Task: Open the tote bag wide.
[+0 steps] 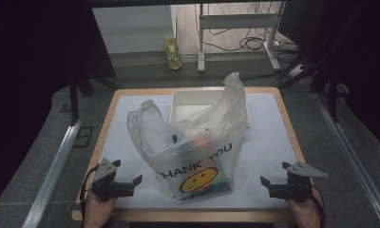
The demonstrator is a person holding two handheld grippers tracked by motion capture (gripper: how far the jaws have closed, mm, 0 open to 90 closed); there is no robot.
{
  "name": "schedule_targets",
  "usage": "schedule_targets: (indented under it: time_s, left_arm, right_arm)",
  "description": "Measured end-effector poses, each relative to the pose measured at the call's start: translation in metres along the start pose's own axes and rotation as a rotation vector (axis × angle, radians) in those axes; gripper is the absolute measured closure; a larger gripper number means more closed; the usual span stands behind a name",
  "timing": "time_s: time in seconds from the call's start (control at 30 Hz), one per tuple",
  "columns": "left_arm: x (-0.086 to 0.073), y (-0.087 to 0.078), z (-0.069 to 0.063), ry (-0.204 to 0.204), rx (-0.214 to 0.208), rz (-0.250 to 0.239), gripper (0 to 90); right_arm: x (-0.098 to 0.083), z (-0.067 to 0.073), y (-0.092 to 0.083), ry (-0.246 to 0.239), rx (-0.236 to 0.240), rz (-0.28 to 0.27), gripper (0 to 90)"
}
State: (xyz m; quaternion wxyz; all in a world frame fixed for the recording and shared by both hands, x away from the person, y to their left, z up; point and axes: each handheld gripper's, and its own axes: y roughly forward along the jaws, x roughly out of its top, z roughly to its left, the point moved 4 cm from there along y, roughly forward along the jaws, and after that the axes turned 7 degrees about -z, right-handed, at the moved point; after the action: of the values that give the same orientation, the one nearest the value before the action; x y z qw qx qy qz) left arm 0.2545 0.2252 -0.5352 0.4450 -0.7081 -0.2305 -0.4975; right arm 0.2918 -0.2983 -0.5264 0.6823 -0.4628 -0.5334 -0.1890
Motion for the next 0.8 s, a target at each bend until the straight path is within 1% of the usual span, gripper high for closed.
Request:
schedule_targets:
  time_s: [0.03, 0.13, 0.17, 0.2, 0.23, 0.27, 0.3, 0.33, 0.4, 0.53, 0.8]
  left_arm:
    - [0.0, 0.0, 0.0, 0.0, 0.0, 0.0, 0.0]
    - [0.0016, -0.0028, 0.0017, -0.016, 0.004, -0.024, 0.0]
    - [0.0016, -0.0028, 0.0017, -0.016, 0.004, -0.024, 0.0]
    - [0.0021, -0.0038, 0.0028, -0.011, 0.011, -0.031, 0.0]
    - [0.0021, -0.0038, 0.0028, -0.011, 0.011, -0.031, 0.0]
    - [0.0025, -0.0042, 0.003, -0.001, 0.02, -0.038, 0.0]
    - [0.0025, -0.0042, 0.003, -0.001, 0.02, -0.038, 0.0]
    - [0.0029, -0.0045, 0.0029, 0.002, 0.023, -0.041, 0.0]
    - [0.0039, -0.0057, 0.0022, 0.013, 0.029, -0.045, 0.0]
    - [0.0041, -0.0061, 0.0017, 0.019, 0.034, -0.041, 0.0]
    - [0.006, -0.0071, 0.001, -0.004, 0.03, -0.037, 0.0]
  right_arm:
    - [0.0, 0.0, 0.0, 0.0, 0.0, 0.0, 0.0]
    - [-0.0001, 0.001, 0.0005, -0.007, 0.0, 0.001, 0.0]
    - [-0.0001, 0.001, 0.0005, -0.007, 0.0, 0.001, 0.0]
    - [0.0013, 0.0018, -0.0006, -0.016, 0.001, -0.012, 0.0]
    - [0.0013, 0.0018, -0.0006, -0.016, 0.001, -0.012, 0.0]
    - [0.003, 0.002, -0.0022, -0.016, 0.004, -0.031, 0.0]
    - [0.003, 0.002, -0.0022, -0.016, 0.004, -0.031, 0.0]
    - [0.0043, 0.0022, -0.0034, -0.008, 0.017, -0.05, 0.0]
    - [0.0049, 0.0024, -0.0034, 0.002, 0.031, -0.062, 0.0]
    - [0.0046, 0.0035, -0.0023, 0.004, 0.045, -0.059, 0.0]
    - [0.0043, 0.0081, 0.001, -0.007, 0.053, -0.055, 0.0]
